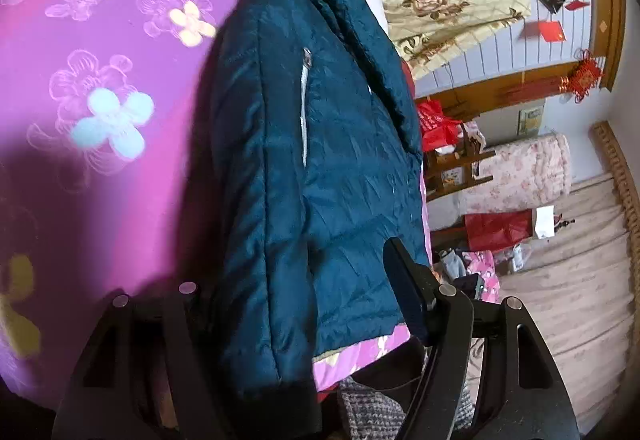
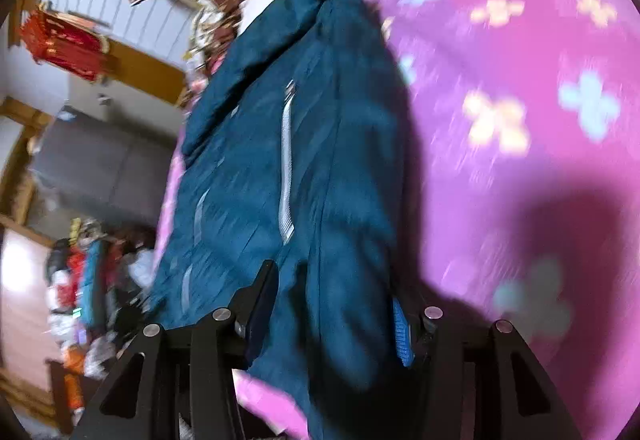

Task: Fold large clothes
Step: 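Grasp the jacket hem with the left gripper while the right gripper grasps it too, then fold the held hem over toward the collar with both grippers and release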

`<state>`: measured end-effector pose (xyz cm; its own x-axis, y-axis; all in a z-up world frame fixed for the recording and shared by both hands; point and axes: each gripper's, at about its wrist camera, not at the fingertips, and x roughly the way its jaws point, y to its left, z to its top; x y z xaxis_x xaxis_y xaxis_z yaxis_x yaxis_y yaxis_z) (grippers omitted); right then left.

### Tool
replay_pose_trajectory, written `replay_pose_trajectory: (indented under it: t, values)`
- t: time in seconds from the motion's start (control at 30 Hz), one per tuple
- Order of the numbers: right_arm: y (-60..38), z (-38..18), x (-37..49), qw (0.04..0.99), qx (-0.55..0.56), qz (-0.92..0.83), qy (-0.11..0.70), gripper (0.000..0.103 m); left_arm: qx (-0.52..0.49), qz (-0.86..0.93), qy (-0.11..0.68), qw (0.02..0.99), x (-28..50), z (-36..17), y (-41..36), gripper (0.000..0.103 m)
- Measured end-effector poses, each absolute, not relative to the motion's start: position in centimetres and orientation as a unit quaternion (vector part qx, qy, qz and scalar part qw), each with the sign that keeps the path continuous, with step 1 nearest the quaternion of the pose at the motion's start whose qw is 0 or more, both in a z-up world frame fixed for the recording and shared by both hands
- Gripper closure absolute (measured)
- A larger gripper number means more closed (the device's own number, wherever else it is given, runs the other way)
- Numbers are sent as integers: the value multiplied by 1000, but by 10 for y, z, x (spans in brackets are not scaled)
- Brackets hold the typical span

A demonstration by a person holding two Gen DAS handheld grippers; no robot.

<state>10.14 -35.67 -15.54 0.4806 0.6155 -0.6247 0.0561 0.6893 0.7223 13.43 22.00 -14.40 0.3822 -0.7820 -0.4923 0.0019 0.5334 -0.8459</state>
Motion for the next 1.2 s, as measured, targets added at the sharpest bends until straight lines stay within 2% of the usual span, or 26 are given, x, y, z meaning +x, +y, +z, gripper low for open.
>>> replay_pose_trajectory:
  t: [0.23,0.43,0.5,0.53,0.57,0.63,0.73,0.83,0.97,1.2]
  values:
    - [-325,-163,94,767,378,222,468,55,-372,-254,499,741,142,-142,203,35]
    - [-295,-157,101,789,342,213,464,52,-354,-230,499,757,140,-140,188,35]
    - [-294,-157,96,796,343,199,457,54,-333,-201,506,770,137,-139,185,54]
    - [-295,-157,93,798,345,194,455,56,-318,-183,515,775,137,-139,183,76]
    - [-297,-157,91,799,348,187,452,59,-306,-166,523,778,137,-140,183,82]
    - [-301,-157,87,802,359,174,444,73,-316,-154,523,777,135,-141,189,87]
    - [-306,-154,85,803,368,161,440,82,-304,-134,517,789,132,-130,191,90]
    - [-308,-139,82,813,358,162,430,86,-269,-123,495,817,123,-104,185,92]
    - [-310,-111,74,826,350,174,408,88,-233,-121,459,849,107,-66,180,93]
    - [-305,-68,43,843,313,204,387,89,-238,-135,433,859,82,-30,184,93]
